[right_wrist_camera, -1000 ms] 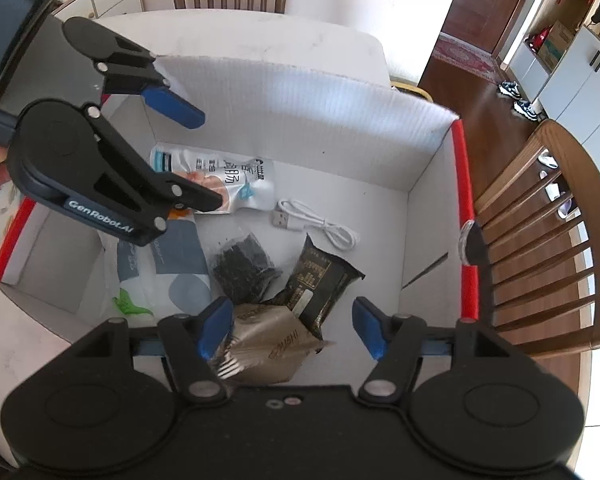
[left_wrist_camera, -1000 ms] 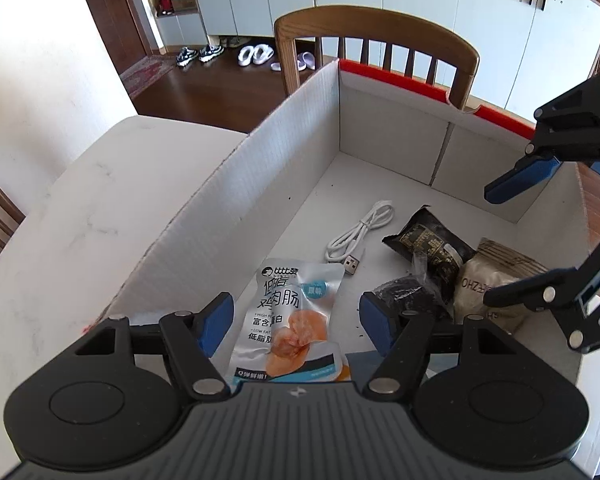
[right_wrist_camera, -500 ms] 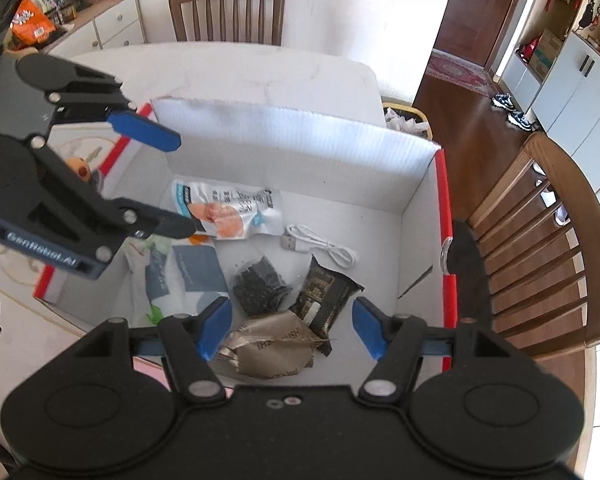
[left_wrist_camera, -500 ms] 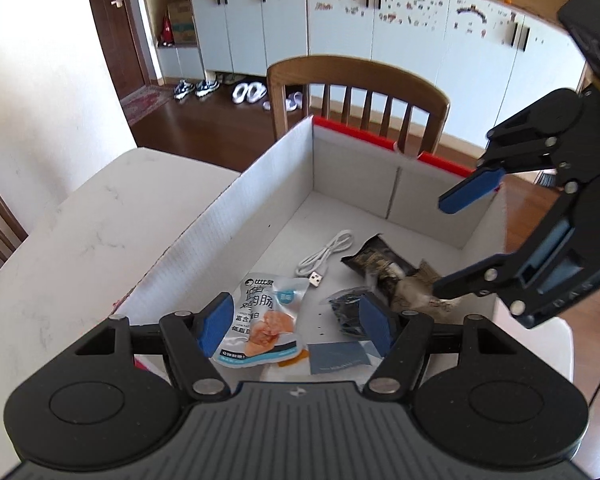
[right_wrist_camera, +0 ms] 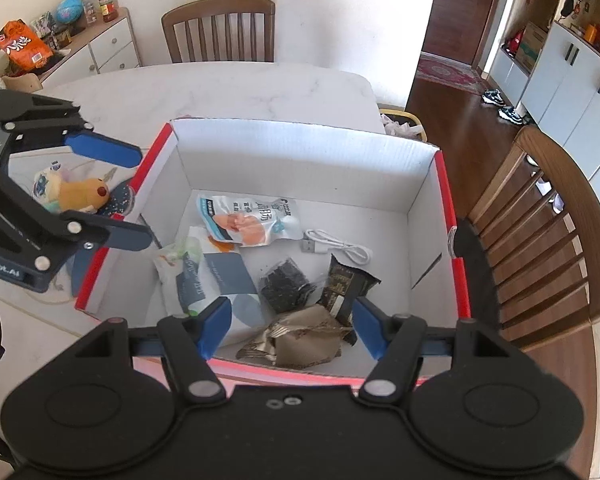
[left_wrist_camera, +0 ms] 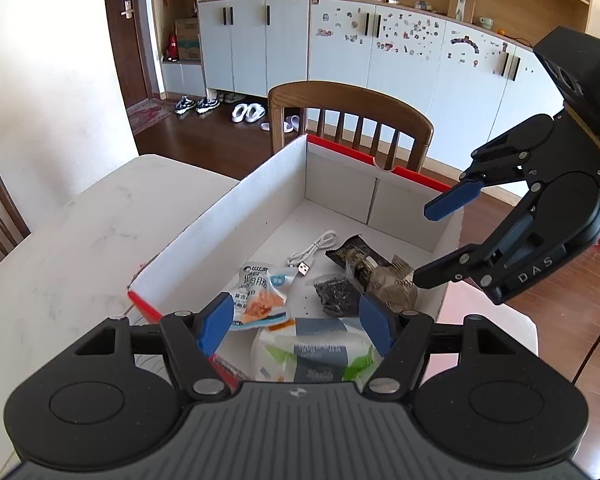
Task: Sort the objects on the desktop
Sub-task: 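Withdraw both tools from the box back toward the mat, then move the right tool over the orange sausage toy while the left tool approaches the blue wrapped bar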
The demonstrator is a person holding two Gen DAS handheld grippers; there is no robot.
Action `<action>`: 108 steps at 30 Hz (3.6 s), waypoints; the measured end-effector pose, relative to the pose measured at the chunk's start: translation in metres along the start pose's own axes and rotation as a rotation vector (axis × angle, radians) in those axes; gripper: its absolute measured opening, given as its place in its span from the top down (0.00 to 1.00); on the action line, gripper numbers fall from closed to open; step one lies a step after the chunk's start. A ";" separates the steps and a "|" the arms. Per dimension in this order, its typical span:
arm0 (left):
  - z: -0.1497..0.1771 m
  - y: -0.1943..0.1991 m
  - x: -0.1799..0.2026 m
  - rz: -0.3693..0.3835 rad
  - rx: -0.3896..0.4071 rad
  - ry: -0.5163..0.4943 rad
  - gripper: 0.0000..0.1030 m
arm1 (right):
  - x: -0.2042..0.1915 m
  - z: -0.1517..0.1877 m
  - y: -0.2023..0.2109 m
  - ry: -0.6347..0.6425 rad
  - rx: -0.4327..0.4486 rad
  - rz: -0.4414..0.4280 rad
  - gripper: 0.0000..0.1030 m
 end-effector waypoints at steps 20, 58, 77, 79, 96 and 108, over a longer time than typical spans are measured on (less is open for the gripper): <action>0.040 0.057 -0.017 0.020 0.085 -0.004 0.31 | -0.054 0.003 0.015 -0.071 0.038 0.022 0.25; 0.174 0.134 -0.084 -0.103 0.148 0.195 0.00 | -0.185 -0.014 0.010 -0.043 0.144 -0.009 0.21; 0.234 0.124 -0.129 -0.307 0.069 0.352 0.00 | -0.227 -0.038 -0.021 0.036 0.144 -0.051 0.21; 0.238 0.119 -0.132 -0.311 0.056 0.367 0.00 | -0.230 -0.041 -0.026 0.045 0.140 -0.054 0.21; 0.257 0.080 -0.159 -0.400 -0.023 0.489 0.00 | -0.237 -0.065 -0.075 0.074 0.119 -0.090 0.21; 0.265 0.061 -0.168 -0.419 -0.057 0.524 0.00 | -0.252 -0.085 -0.119 0.088 0.091 -0.119 0.21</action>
Point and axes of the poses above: each gripper's, at about its wrist camera, not at the fingertips, and y roughly against the way its jaws point, x to its right, z to its underside, the point moved 3 cm from there along -y, roughly the way its jaws point, and after that the axes turned 3 degrees about -z, right-handed, at the moved point
